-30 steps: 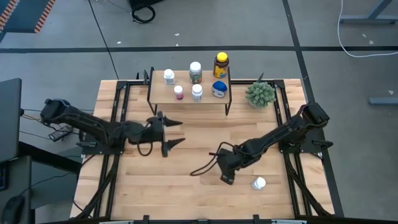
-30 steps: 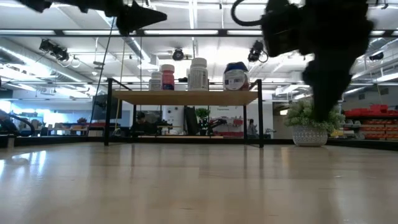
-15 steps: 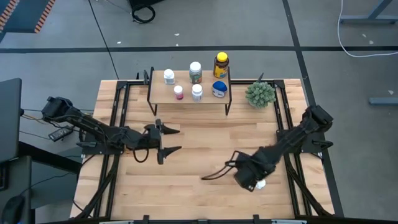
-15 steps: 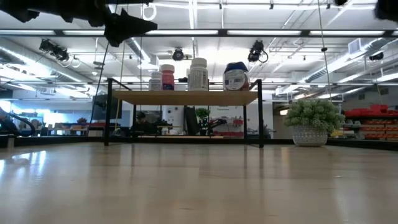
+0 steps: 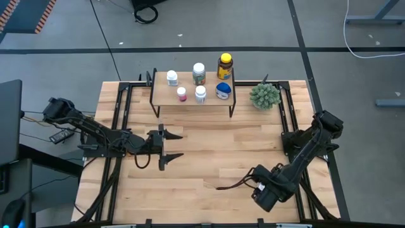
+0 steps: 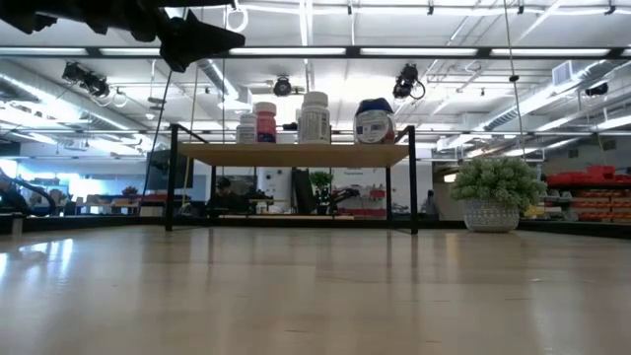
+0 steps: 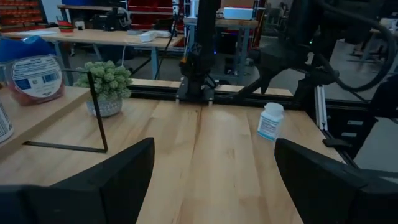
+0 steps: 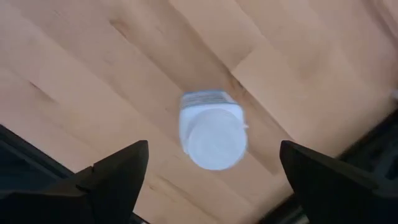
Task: Pick and place medicine bottles onto shelf by color
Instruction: Put the white pill bottle on the shelf
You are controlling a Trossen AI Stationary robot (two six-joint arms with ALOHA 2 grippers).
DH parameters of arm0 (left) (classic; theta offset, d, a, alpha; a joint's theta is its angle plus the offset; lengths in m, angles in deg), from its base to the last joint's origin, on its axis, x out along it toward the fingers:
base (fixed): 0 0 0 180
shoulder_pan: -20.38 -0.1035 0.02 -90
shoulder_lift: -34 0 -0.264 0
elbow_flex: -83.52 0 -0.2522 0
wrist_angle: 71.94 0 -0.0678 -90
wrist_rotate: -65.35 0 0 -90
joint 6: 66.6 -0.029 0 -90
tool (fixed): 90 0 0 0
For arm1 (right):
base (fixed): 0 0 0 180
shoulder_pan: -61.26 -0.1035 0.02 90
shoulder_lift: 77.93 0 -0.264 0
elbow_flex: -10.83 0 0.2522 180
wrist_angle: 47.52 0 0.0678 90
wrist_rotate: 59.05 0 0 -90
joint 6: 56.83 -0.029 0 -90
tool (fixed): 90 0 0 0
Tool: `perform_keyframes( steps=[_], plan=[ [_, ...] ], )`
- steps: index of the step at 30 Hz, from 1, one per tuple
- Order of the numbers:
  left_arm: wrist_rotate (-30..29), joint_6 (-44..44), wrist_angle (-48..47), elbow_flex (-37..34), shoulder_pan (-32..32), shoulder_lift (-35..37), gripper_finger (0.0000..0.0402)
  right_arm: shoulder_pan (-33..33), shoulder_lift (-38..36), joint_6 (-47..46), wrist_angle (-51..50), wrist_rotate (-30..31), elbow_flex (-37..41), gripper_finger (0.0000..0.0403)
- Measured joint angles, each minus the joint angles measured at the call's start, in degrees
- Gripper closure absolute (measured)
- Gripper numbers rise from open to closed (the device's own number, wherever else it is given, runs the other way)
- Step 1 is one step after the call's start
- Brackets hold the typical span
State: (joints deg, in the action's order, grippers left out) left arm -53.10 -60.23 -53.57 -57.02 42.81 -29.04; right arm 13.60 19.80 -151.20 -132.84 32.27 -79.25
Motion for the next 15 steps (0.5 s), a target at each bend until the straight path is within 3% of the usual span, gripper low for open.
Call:
perform_keyframes(
  steps=[6,15],
  plan=[
    [0.0,0.3,-0.8,0.0,0.4,0.0,0.0066,-0.5,0.0,-3.3,1.3,1.3,2.6,0.0031],
    [0.0,0.5,-1.2,0.0,0.3,0.0,0.0066,-0.3,0.0,-5.2,9.2,-2.0,8.2,0.0031]
  ],
)
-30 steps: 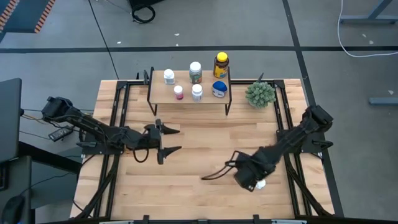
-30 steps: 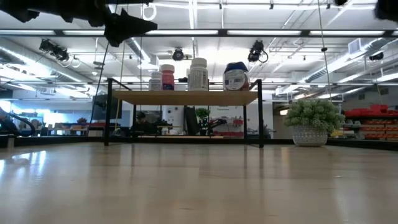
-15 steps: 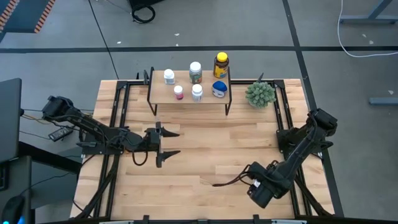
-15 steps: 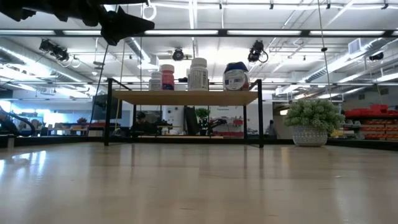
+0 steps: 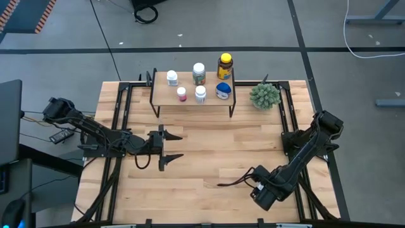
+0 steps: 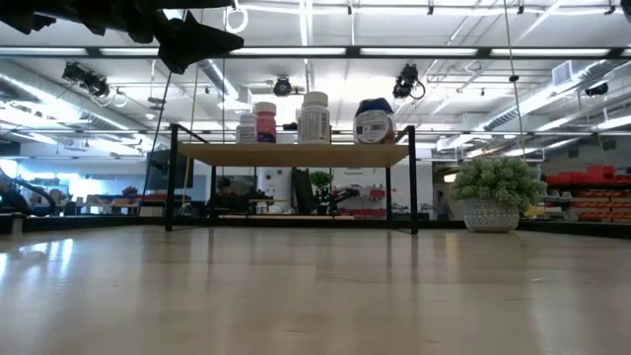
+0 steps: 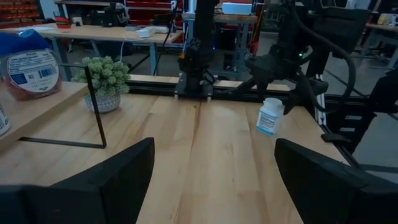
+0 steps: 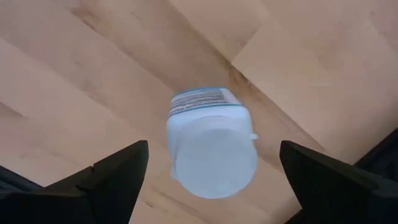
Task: Pick and place medicine bottles onto shelf by color
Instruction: Put the white pill bottle on the shelf
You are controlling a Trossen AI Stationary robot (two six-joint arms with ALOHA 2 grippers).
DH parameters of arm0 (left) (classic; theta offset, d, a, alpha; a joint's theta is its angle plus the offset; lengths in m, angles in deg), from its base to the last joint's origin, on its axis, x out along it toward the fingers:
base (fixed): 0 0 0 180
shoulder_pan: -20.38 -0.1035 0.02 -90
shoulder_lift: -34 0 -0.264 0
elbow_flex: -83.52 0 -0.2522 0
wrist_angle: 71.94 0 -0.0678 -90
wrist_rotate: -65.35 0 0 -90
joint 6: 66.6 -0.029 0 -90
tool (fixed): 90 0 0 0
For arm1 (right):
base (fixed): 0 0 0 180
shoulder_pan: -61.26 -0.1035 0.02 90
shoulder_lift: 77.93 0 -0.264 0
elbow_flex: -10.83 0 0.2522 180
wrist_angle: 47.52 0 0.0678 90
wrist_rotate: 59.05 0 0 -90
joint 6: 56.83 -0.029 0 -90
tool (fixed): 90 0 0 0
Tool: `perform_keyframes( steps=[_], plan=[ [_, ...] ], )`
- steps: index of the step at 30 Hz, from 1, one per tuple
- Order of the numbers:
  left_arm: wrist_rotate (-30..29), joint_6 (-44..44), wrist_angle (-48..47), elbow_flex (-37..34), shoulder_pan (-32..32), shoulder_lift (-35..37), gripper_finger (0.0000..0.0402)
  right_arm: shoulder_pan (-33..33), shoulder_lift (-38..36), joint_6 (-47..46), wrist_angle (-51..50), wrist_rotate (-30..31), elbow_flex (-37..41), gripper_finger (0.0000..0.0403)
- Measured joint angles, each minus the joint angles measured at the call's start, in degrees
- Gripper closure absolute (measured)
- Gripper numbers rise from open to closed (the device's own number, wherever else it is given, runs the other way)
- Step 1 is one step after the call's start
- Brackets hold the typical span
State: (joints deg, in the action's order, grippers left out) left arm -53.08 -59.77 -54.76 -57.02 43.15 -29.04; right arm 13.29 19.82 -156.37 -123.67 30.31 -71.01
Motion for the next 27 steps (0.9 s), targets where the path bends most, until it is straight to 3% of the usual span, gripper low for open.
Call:
perform_keyframes(
  steps=[7,20,27],
  plan=[
    [0.0,0.0,-0.5,0.0,0.0,0.0,0.0066,0.0,0.0,-1.0,0.6,-0.6,0.0,0.0058],
    [0.0,0.0,-1.0,0.0,0.0,0.0,0.0066,0.8,0.0,0.3,2.3,-0.5,0.0,0.0215],
    [0.0,0.0,-1.3,0.0,0.0,0.0,0.0066,5.5,0.0,9.8,2.1,4.9,-0.7,0.0216]
  ],
)
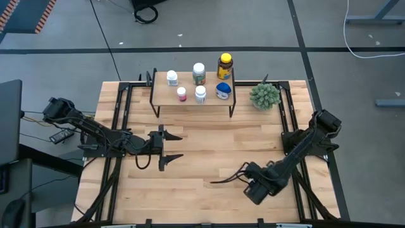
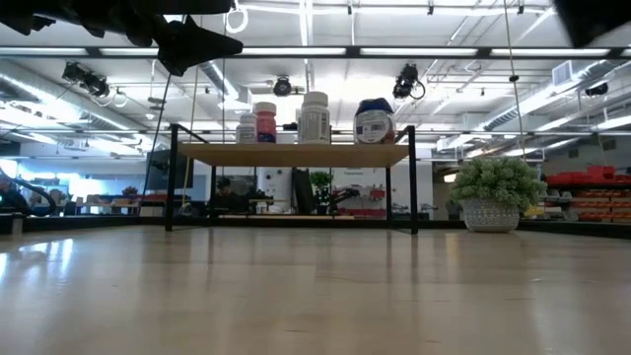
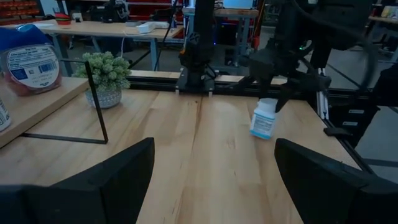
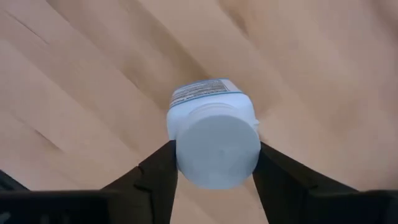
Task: Pick and place medicine bottles onto shelf by color
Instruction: Put the white pill bottle on the shelf
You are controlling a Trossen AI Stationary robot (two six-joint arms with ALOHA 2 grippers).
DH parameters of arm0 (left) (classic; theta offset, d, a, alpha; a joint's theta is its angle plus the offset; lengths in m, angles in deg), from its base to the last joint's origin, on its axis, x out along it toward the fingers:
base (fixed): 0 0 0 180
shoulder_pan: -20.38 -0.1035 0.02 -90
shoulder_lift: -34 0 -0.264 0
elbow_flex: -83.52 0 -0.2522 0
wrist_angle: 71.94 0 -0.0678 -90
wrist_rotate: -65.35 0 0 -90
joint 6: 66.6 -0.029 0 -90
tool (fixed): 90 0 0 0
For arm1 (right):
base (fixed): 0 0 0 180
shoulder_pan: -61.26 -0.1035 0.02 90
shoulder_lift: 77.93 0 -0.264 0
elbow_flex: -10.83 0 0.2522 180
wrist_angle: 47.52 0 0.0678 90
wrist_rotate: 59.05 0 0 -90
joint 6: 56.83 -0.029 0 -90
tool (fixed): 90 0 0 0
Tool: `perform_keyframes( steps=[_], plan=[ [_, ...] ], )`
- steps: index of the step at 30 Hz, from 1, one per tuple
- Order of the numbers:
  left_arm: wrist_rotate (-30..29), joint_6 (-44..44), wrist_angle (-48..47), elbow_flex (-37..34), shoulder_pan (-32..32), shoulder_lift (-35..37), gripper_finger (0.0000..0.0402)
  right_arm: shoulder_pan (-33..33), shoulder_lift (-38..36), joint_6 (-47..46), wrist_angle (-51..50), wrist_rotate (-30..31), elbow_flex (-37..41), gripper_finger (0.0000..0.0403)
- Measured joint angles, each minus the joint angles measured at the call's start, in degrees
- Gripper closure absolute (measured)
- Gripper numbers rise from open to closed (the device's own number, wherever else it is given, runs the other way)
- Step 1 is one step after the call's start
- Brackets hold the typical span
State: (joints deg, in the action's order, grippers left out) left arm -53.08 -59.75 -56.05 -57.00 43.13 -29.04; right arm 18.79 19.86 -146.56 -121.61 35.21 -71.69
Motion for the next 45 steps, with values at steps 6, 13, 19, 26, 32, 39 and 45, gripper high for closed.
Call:
perform_keyframes(
  steps=[6,13,19,26,32,39,45],
  plan=[
    [1.1,0.4,-0.9,0.0,0.0,0.0,0.0065,7.7,0.0,14.8,-0.3,8.9,-6.3,0.0208],
    [-7.8,-3.2,-0.5,0.1,0.1,-2.9,0.0066,19.2,0.0,24.3,-0.9,12.4,-15.7,0.0209],
    [-14.6,-12.0,8.6,0.1,-1.1,-9.5,0.0073,28.6,0.0,30.8,-1.0,11.3,-22.2,0.021],
    [-15.3,-21.2,17.8,5.3,-3.3,-16.7,0.0074,35.1,0.0,35.9,-0.5,9.5,-26.9,0.021],
    [-15.5,-25.3,16.6,14.4,-5.3,-24.3,0.0074,36.7,0.0,38.9,-0.5,9.7,-29.7,0.021],
    [-16.9,-25.3,8.4,24.3,-7.2,-32.0,0.0074,35.9,0.0,40.8,-0.9,10.5,-30.3,0.021],
    [-20.1,-24.7,7.2,26.6,-8.1,-34.5,0.0075,34.7,0.0,41.8,-0.9,10.7,-30.3,0.021]
  ],
)
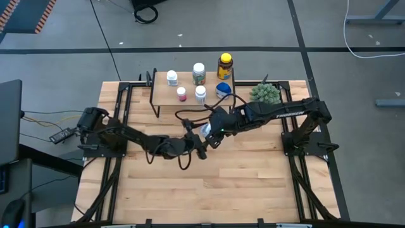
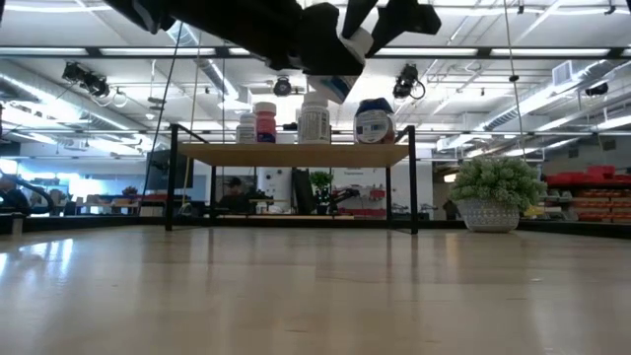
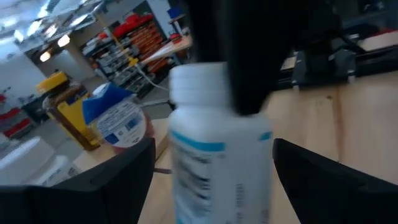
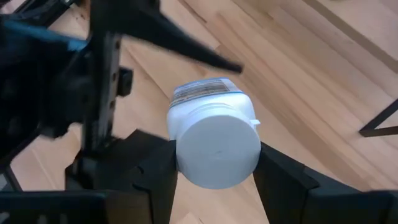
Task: Pick and place medicine bottles onto shelf by color
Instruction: Put the white pill bottle on the shelf
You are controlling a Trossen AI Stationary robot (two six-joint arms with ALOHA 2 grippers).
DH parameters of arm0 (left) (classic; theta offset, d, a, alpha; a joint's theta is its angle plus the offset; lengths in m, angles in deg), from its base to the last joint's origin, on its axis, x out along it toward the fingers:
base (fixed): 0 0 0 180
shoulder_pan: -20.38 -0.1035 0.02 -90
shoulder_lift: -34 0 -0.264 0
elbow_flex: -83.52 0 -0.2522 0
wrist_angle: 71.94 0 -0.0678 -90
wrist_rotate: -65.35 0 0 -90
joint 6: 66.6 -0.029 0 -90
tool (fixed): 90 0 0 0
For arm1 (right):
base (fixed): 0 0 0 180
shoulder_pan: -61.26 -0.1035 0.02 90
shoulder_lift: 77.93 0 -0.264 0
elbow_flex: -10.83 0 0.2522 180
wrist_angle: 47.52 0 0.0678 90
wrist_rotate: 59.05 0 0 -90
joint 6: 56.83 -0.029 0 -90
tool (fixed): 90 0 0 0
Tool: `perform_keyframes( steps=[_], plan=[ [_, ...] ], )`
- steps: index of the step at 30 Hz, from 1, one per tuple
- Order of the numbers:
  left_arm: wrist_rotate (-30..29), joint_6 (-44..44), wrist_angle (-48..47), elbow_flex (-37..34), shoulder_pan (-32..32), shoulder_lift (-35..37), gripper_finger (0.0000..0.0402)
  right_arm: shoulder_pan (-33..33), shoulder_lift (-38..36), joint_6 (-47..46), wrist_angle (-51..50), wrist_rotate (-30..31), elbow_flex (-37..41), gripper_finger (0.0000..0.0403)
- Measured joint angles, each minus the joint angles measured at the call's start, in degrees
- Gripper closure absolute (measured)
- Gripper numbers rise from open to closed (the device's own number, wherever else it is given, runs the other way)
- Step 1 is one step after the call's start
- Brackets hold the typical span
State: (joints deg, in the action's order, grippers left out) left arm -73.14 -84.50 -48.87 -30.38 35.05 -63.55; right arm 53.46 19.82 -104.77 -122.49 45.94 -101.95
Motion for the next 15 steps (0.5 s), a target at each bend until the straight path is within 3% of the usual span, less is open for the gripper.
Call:
perform_keyframes(
  steps=[8,15],
  plan=[
    [-0.2,4.5,-0.4,-0.2,-1.4,0.0,0.0102,-0.9,0.0,1.7,-0.2,1.2,0.0,0.0209],
    [-0.6,3.6,-1.0,-0.2,-0.7,0.0,0.02,-0.8,0.0,2.4,-0.4,1.4,0.0,0.0204]
  ],
)
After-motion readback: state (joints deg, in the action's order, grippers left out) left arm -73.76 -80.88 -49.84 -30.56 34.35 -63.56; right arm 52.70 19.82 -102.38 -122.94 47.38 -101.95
